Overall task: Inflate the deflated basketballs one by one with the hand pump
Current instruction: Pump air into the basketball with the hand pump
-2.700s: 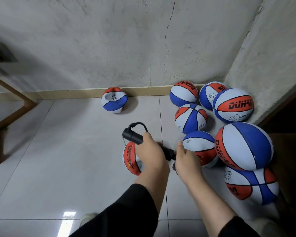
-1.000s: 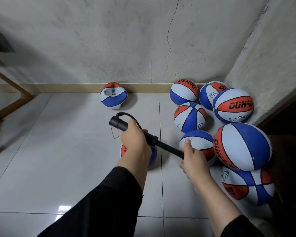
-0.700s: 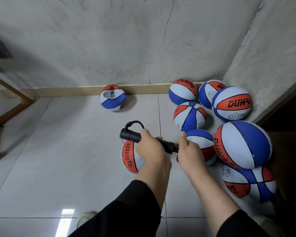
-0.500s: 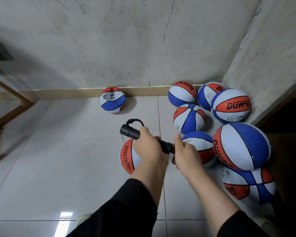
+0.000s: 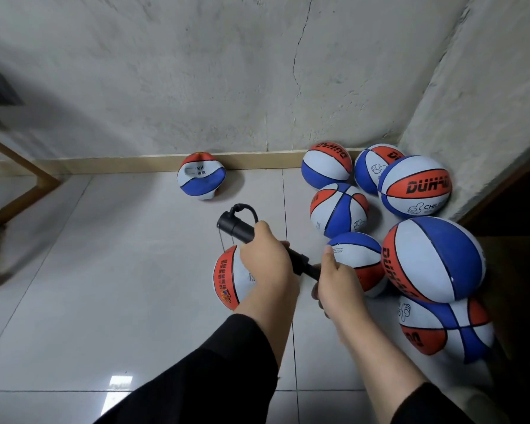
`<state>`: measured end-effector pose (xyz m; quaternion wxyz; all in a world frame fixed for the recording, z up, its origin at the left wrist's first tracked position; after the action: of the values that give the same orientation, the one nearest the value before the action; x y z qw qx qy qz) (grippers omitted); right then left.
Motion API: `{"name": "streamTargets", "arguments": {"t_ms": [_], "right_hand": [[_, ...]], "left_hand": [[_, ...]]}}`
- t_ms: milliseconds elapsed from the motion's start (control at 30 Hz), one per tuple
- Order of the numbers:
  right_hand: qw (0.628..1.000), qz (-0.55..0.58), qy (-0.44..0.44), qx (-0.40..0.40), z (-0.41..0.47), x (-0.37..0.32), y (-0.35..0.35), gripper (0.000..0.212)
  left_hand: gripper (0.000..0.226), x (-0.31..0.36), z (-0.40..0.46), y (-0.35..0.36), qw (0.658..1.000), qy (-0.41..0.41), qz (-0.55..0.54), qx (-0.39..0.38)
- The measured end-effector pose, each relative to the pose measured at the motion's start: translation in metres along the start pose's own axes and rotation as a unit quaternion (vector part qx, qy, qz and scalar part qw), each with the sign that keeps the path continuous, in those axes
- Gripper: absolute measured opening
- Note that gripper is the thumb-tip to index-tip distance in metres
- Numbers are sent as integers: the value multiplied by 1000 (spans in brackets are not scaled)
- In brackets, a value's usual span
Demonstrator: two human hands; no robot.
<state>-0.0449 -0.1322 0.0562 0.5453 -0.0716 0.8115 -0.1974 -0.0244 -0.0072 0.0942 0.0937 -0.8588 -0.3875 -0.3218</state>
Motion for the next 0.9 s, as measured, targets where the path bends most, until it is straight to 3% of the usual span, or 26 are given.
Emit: {"name": "streamTargets", "arguments": {"t_ms": [200, 367, 500, 600, 900], "right_hand": [[999, 2, -41, -5, -6, -18, 3, 66], [999, 34, 24, 18, -3, 15, -14, 63], [998, 36, 60, 0, -10, 28, -15, 61], [999, 39, 18, 2, -5, 17, -7, 73], [999, 31, -16, 1, -8, -11, 7, 62]], "left_hand": [[32, 1, 1, 1, 1000, -15, 11, -13], [26, 24, 23, -10, 999, -8, -29, 14], [27, 19, 21, -22, 999, 5, 1, 42], [29, 5, 9, -16, 1000, -8, -1, 16], [40, 1, -8, 0, 1000, 10, 5, 6]]}}
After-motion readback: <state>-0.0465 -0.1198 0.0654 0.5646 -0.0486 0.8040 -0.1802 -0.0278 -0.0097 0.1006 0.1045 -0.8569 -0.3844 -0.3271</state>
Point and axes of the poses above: each hand's wrist, its own z-axis towards the middle knuckle, its own y-axis out of the palm, x = y × z, the point moved 4 cm from there along z, towards the middle knuckle, and after that the axes turned 7 degrees about -y, right-handed, at the moved point
